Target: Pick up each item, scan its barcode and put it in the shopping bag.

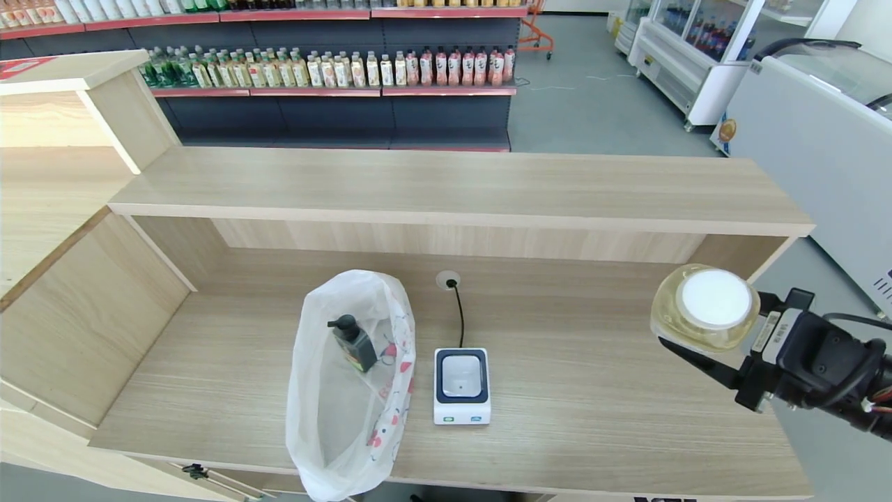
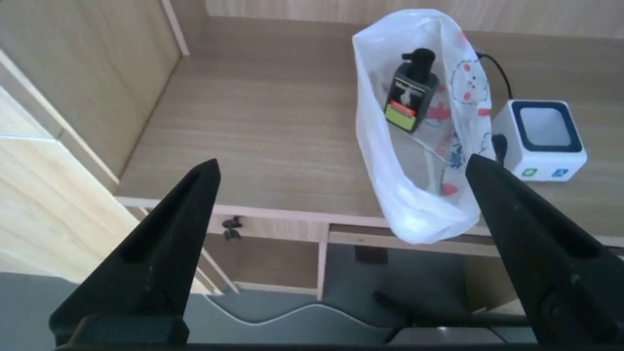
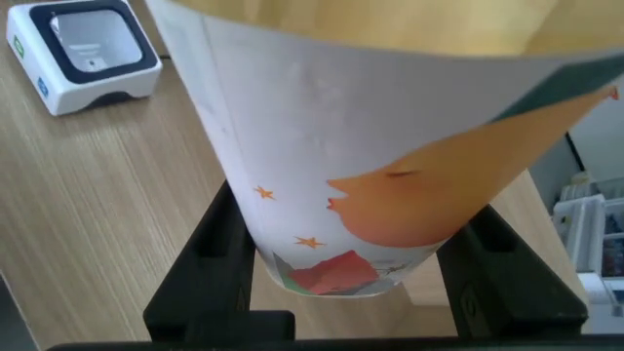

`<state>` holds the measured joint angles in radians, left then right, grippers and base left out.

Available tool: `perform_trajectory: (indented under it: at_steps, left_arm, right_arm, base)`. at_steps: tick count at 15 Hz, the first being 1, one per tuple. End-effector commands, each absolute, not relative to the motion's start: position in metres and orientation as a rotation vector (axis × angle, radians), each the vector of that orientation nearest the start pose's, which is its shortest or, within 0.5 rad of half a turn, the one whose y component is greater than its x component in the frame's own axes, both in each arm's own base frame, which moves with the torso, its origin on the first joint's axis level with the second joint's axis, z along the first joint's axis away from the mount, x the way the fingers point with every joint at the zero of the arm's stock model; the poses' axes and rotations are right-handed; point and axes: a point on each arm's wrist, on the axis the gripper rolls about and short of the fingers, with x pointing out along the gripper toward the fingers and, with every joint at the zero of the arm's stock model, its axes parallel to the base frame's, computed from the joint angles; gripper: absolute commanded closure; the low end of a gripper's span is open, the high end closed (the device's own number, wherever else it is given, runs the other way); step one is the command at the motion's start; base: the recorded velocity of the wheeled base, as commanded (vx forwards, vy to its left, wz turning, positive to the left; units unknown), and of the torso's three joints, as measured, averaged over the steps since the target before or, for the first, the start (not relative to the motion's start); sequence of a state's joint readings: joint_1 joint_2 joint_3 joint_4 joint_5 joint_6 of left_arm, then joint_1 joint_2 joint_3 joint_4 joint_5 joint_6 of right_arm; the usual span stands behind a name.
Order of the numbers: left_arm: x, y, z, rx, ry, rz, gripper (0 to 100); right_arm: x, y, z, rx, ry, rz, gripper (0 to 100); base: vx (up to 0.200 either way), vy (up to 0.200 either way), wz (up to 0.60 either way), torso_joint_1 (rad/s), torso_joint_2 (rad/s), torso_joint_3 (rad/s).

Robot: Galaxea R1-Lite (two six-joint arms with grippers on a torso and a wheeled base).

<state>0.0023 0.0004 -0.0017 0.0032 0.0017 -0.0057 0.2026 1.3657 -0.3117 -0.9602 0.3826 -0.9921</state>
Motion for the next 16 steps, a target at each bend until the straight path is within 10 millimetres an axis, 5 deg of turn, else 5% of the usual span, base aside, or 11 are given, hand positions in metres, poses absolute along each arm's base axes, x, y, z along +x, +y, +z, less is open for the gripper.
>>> perform_trajectory:
  at_steps: [1, 7, 11, 16]
  left_arm:
    - [-0.023, 0.000, 0.076, -0.006, 0.002, 0.005, 0]
    - [-0.023, 0.000, 0.076, -0.006, 0.002, 0.005, 0]
    - [-0.023, 0.000, 0.076, -0.006, 0.002, 0.005, 0]
    - [-0.023, 0.000, 0.076, -0.006, 0.002, 0.005, 0]
  right_arm:
    - [0.192, 0.048, 0.161, -0.935, -0.159, 0.607, 100]
    - [0.219, 0.053, 0.133, -0.872, -0.065, 0.700, 100]
    - [0.256, 0.053, 0.099, -0.861, -0.126, 0.731, 100]
    - [0.273, 0.048, 0.074, -0.849, -0.135, 0.758, 100]
  base:
    - [0.000, 0.200, 0.00, -0.002, -0.01, 0.002]
    - [0.000, 0.200, 0.00, 0.002, 0.01, 0.002]
    - [0.000, 0.000, 0.00, 0.000, 0.00, 0.000]
    - [0.000, 0.000, 0.00, 0.000, 0.00, 0.000]
